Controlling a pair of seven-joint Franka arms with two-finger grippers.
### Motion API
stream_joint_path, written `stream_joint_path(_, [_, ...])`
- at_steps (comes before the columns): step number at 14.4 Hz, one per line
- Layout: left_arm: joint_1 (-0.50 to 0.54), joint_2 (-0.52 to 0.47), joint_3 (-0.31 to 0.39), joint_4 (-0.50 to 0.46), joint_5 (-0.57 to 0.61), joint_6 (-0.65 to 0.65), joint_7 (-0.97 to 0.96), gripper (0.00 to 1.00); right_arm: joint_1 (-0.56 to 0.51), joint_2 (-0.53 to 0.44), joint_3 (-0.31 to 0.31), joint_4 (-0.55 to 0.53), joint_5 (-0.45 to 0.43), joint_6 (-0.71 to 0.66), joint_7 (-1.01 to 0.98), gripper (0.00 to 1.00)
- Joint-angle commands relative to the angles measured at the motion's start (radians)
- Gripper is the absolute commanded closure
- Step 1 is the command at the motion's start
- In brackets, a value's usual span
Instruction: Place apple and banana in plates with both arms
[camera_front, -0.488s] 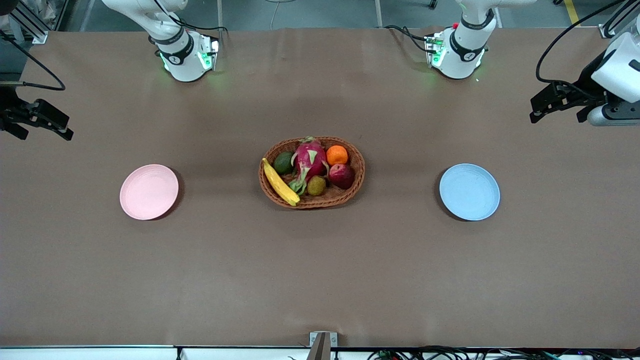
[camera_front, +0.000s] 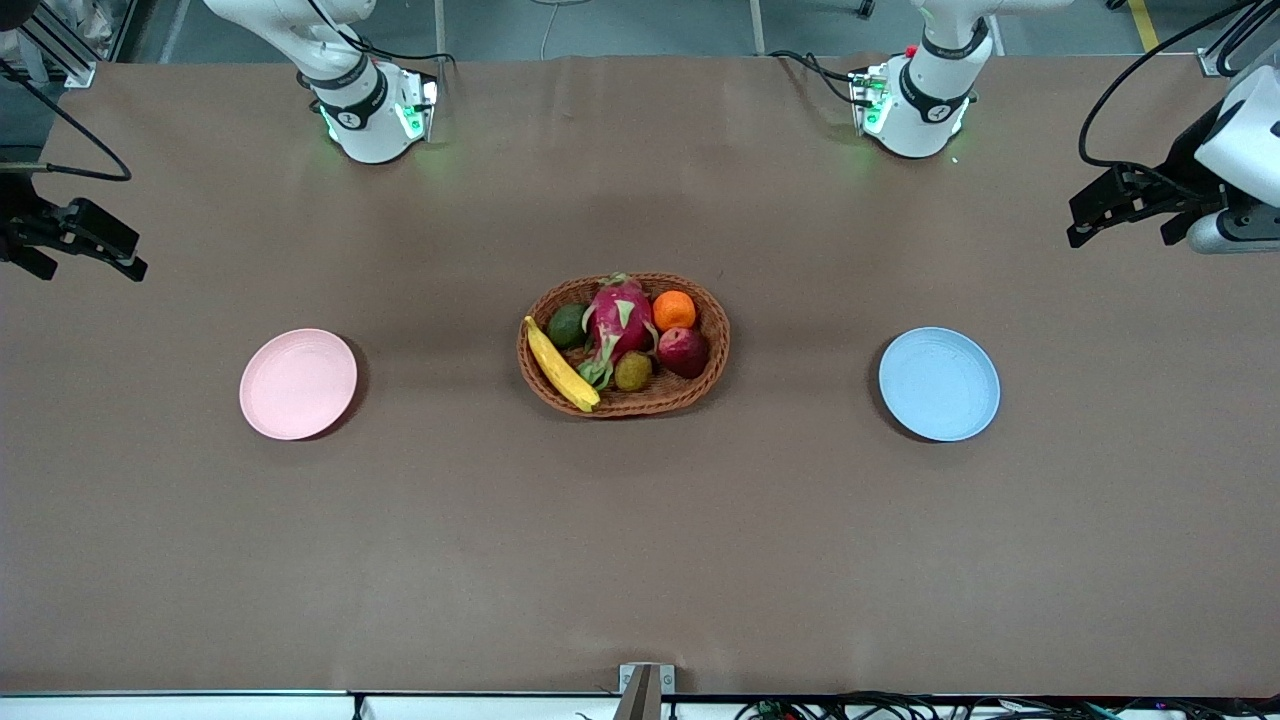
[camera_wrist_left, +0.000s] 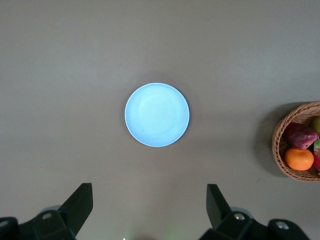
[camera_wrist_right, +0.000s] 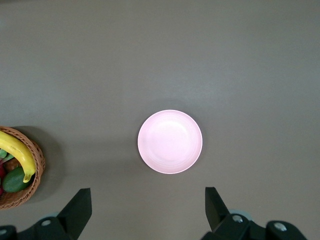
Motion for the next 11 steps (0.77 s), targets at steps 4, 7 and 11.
stream_joint_path(4, [-0.016, 0.079, -0.011, -0.006, -0.017, 0.059, -0.056, 0.0, 0.0, 0.001, 0.002, -0.006, 0.015, 0.006, -0.008, 0.0])
stream_joint_path(7, [-0.087, 0.127, -0.028, -0.069, -0.018, 0.186, -0.206, 0.0, 0.001, 0.022, 0.004, 0.005, 0.019, -0.008, -0.01, 0.0])
stream_joint_path(11, [-0.209, 0.211, -0.033, -0.146, -0.017, 0.357, -0.457, 0.0, 0.041, 0.067, 0.005, 0.006, 0.021, -0.006, -0.007, 0.0])
